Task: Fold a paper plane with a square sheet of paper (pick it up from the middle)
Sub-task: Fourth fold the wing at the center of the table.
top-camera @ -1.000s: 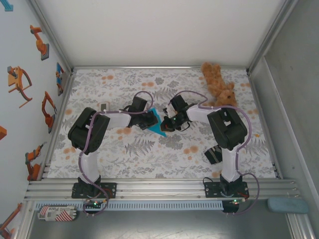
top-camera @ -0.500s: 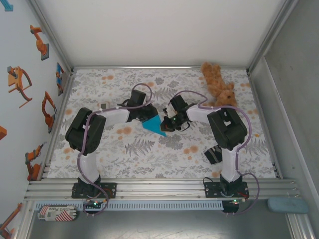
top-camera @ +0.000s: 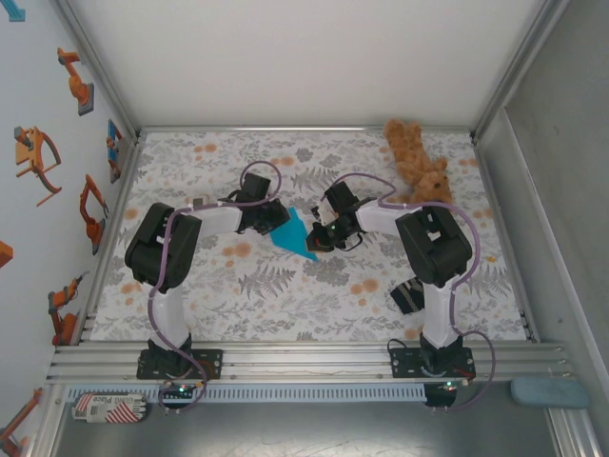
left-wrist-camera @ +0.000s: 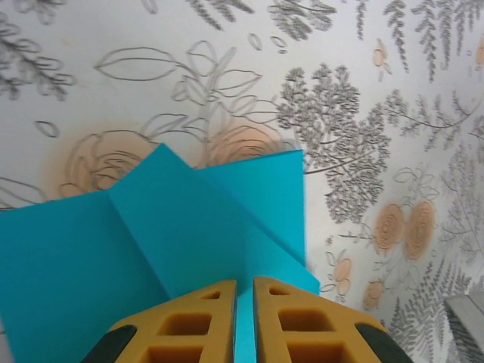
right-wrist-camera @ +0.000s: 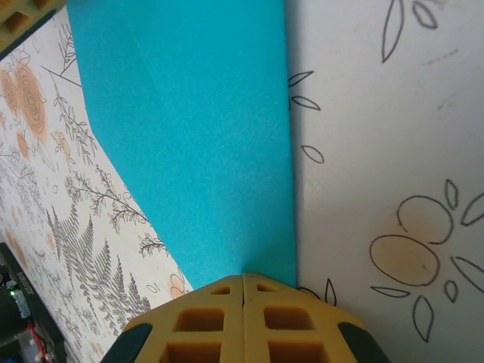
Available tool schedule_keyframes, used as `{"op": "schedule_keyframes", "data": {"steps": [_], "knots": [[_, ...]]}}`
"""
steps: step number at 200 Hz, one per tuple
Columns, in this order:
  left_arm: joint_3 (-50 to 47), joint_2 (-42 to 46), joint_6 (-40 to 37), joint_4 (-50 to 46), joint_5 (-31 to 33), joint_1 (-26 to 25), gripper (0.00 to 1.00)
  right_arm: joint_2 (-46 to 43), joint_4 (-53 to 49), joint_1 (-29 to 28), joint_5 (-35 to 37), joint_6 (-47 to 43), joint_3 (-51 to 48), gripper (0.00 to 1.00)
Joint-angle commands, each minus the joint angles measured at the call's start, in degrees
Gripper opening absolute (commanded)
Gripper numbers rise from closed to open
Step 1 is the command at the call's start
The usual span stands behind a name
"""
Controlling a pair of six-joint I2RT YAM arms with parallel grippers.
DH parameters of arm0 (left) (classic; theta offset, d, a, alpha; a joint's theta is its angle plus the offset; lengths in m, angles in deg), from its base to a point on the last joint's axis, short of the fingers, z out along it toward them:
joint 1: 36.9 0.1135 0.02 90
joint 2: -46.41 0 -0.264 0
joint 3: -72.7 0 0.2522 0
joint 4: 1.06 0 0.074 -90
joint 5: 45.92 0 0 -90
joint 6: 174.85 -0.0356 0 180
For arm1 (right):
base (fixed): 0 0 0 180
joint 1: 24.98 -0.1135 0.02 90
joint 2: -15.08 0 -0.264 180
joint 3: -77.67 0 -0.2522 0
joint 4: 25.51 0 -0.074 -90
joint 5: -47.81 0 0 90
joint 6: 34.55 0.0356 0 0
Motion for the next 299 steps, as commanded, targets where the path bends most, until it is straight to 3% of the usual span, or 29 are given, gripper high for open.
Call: {"op": "schedule_keyframes", "data": {"steps": [1, 124, 241, 271, 299], "knots": [[-1.12, -1.48, 0.21, -1.13, 0.97, 0.63, 0.13, 5.02, -5.87, -0.38, 8.14, 0.83, -2.29, 0.00], [-2.79, -2.44, -1.94, -2.77, 2.82, 3.66, 0.12, 6.24, -8.49, -0.38, 10.30, 1.06, -2.98, 0.00], [3.50, -3.78, -9.59, -7.73, 2.07, 13.40, 0.12, 7.12, -9.79, -0.38, 12.01, -0.03, -3.69, 0.00], [5.34, 0.33, -9.62, -7.45, -1.09, 13.09, 0.12, 6.73, -9.75, -0.33, 11.80, 0.00, -3.59, 0.00], [1.06, 8.10, -7.00, -4.25, -1.02, 10.03, 0.14, 6.51, -9.75, -0.37, 11.62, 0.21, -3.47, 0.00]]}}
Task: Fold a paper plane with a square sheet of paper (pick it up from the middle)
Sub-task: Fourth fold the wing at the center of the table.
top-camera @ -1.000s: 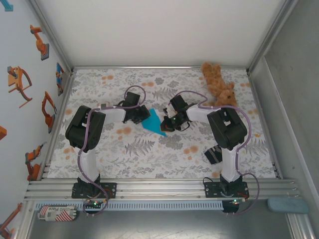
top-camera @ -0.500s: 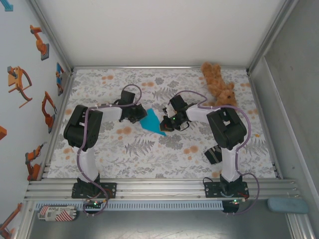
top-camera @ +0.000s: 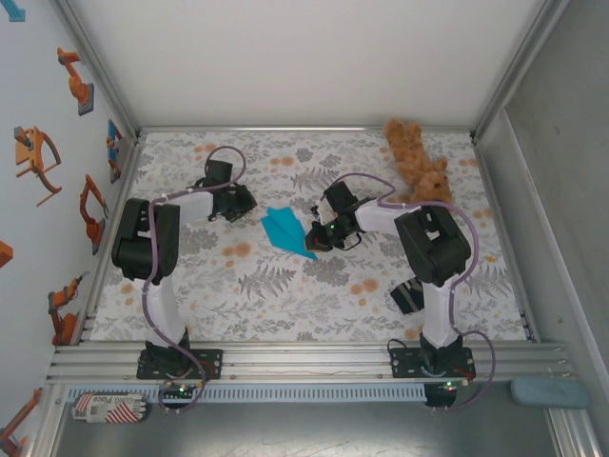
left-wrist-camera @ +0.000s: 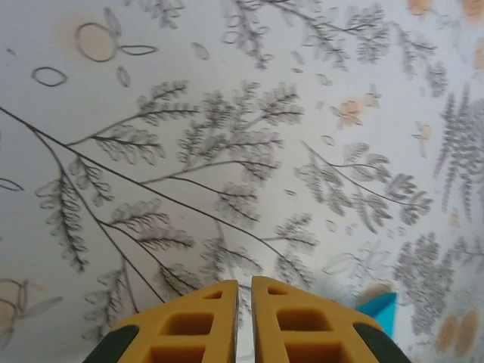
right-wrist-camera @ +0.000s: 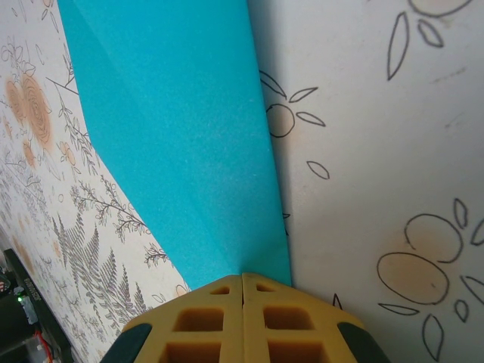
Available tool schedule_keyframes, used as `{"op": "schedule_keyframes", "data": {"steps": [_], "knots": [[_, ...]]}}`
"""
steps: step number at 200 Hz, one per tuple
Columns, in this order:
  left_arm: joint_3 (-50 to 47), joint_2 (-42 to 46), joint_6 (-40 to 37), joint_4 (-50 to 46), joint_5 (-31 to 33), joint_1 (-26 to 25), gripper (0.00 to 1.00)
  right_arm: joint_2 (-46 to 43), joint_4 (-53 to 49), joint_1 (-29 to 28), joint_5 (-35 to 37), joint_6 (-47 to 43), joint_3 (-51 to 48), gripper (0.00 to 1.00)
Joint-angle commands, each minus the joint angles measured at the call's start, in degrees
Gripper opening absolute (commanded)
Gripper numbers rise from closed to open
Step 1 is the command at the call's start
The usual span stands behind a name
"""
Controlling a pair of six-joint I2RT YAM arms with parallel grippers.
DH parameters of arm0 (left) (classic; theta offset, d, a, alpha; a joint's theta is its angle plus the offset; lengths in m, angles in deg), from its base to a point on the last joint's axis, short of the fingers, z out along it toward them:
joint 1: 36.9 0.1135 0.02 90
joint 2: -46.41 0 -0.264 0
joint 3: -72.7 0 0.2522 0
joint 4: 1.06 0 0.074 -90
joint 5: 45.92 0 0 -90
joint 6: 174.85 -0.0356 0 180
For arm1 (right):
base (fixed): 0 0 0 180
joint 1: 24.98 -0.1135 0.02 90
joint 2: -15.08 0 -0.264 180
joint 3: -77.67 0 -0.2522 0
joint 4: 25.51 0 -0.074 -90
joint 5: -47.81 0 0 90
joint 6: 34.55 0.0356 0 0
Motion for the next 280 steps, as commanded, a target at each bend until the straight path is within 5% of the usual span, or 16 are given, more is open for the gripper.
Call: {"op": "schedule_keyframes", "data": {"steps": [1, 69, 127, 207, 280], "knots": [[-2.64, 8.21, 0.79, 1.34, 0.21, -3.20, 0.14, 5.91, -10.17, -0.31, 11.64, -0.80, -3.89, 0.00], [-7.23, 5.53, 8.28, 10.16, -3.33, -15.97, 0.12, 7.01, -10.92, -0.35, 11.92, -0.32, -3.35, 0.00], [-7.21, -0.24, 8.75, 10.51, -4.75, -18.31, 0.09, 7.07, -10.95, -0.35, 11.97, -0.30, -3.59, 0.00], [-9.28, -2.78, 2.41, 6.97, -2.10, -9.40, 0.09, 7.53, -11.66, -0.35, 14.14, -0.03, -4.77, 0.00], [-1.23, -8.19, -3.54, -0.27, -4.06, -1.43, 0.10, 6.10, -11.17, -0.36, 14.26, 0.58, -5.42, 0.00]]}}
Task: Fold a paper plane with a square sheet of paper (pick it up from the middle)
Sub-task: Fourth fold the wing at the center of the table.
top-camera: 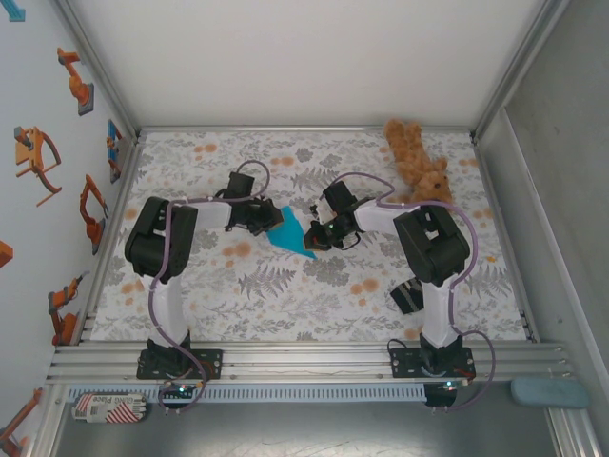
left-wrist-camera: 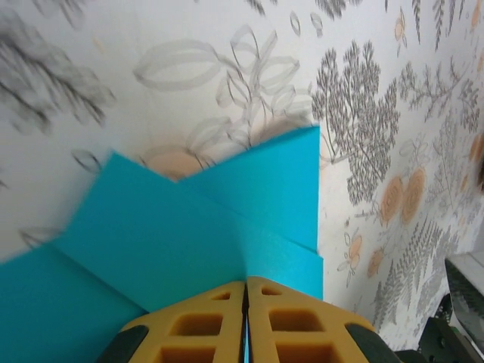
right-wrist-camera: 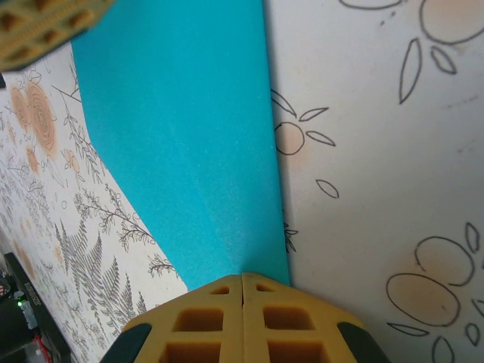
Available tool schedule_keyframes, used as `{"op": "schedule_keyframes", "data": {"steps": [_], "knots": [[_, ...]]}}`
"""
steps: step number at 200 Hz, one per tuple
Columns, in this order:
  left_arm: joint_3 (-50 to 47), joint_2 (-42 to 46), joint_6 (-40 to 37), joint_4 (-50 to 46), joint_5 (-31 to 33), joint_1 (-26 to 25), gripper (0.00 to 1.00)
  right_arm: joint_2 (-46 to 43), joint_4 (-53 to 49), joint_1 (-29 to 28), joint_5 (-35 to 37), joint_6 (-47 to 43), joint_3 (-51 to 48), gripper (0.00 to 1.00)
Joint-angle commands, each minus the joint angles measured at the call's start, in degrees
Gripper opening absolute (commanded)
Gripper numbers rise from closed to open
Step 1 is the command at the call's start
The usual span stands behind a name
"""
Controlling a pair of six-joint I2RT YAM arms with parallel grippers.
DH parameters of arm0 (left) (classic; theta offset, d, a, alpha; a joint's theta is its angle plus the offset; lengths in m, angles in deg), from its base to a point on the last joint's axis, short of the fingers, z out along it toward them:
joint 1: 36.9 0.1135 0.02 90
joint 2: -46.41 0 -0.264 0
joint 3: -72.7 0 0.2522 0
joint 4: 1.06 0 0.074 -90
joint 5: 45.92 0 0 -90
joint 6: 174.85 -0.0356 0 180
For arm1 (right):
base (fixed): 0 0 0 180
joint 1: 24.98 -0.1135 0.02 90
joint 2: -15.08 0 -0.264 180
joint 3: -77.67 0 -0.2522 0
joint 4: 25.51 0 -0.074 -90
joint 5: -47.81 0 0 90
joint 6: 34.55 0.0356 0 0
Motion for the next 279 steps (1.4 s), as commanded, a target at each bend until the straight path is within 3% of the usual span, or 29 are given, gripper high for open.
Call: {"op": "schedule_keyframes", "data": {"steps": [1, 76, 171, 217, 279], "knots": [[1.03, -3.65, -4.17, -5.70, 9.38, 4.27, 0.10, 5.61, -12.11, -0.20, 13.93, 0.35, -5.09, 0.00], [-1.10, -4.02, -3.97, -5.61, 8.60, 3.99, 0.08, -3.70, 0.64, -0.20, -1.71, 3.95, 4.70, 0.00], [0.64, -4.94, -4.70, -7.13, 7.99, 3.54, 0.08, 8.60, -4.36, -1.70, -1.20, 0.21, 16.30, 0.00], [0.87, -5.10, -4.35, -8.06, 8.80, 3.49, 0.08, 5.10, -4.34, -1.45, 0.13, -1.49, 9.16, 0.00], [1.38, -4.60, -4.88, -8.71, 8.25, 3.26, 0.08, -8.88, 5.53, 0.30, 0.89, -0.06, -11.35, 0.00]]}}
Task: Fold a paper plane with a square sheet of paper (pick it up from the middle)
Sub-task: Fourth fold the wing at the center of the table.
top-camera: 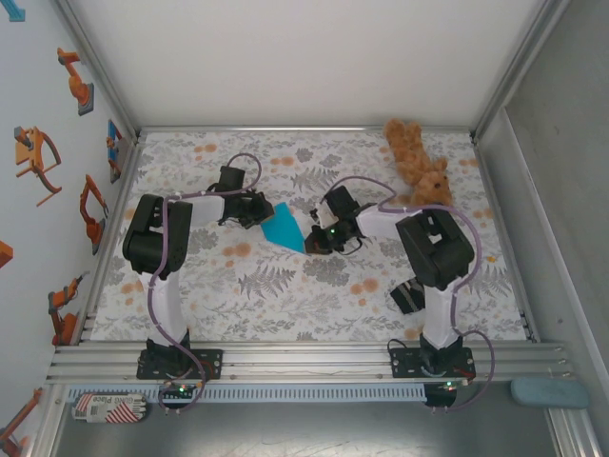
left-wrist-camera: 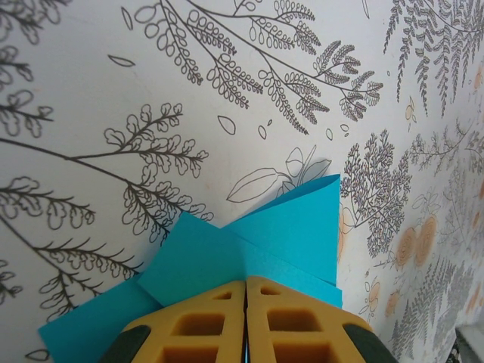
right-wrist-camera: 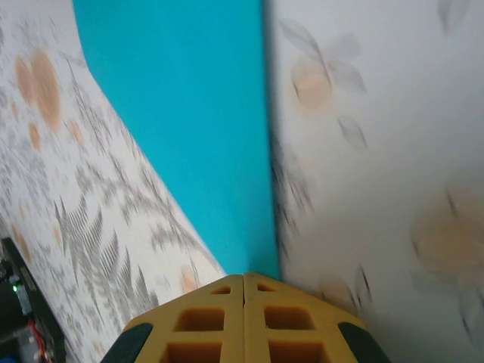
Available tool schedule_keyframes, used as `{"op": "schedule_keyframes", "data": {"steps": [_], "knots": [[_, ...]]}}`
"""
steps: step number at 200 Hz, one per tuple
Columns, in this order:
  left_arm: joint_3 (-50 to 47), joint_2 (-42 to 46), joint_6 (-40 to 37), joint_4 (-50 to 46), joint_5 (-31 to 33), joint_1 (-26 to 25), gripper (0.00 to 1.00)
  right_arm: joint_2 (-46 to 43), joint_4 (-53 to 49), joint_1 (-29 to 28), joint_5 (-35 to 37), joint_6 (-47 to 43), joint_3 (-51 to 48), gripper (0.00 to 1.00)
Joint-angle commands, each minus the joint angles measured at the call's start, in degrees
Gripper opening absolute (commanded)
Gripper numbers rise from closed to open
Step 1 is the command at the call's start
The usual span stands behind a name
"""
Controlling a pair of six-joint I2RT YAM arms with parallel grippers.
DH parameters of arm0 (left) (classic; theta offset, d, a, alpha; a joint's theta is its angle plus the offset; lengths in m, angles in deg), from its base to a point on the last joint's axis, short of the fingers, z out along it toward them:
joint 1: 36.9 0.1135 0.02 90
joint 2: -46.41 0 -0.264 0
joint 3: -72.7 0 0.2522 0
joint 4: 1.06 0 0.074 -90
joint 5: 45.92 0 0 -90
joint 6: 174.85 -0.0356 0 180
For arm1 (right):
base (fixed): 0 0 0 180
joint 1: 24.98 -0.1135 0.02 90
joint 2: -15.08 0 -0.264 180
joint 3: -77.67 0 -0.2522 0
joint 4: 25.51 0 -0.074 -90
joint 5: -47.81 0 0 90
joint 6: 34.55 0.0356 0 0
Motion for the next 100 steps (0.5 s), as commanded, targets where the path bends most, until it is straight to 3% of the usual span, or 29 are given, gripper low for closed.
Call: {"op": "schedule_keyframes", "data": {"steps": [1, 43, 70, 100], "knots": [[-1.00, -3.58, -2.10, -6.95, 6.50, 0.35, 0.08, -4.56, 1.20, 0.90, 1.91, 0.14, -5.75, 0.00], [1.90, 1.66, -0.78, -6.37, 3.09, -1.32, 0.13, -11.87, 8.63, 1.19, 3.02, 3.76, -8.17, 0.00], [3.14, 8.57, 1.51, -5.35, 3.35, -2.11, 0.27, -11.38, 11.40, 1.22, 5.80, 5.85, -4.57, 0.10], [-0.96, 16.07, 4.69, -3.94, 7.59, -1.51, 0.50, -4.40, 10.95, 1.44, 5.78, 7.18, 3.31, 0.20]]}}
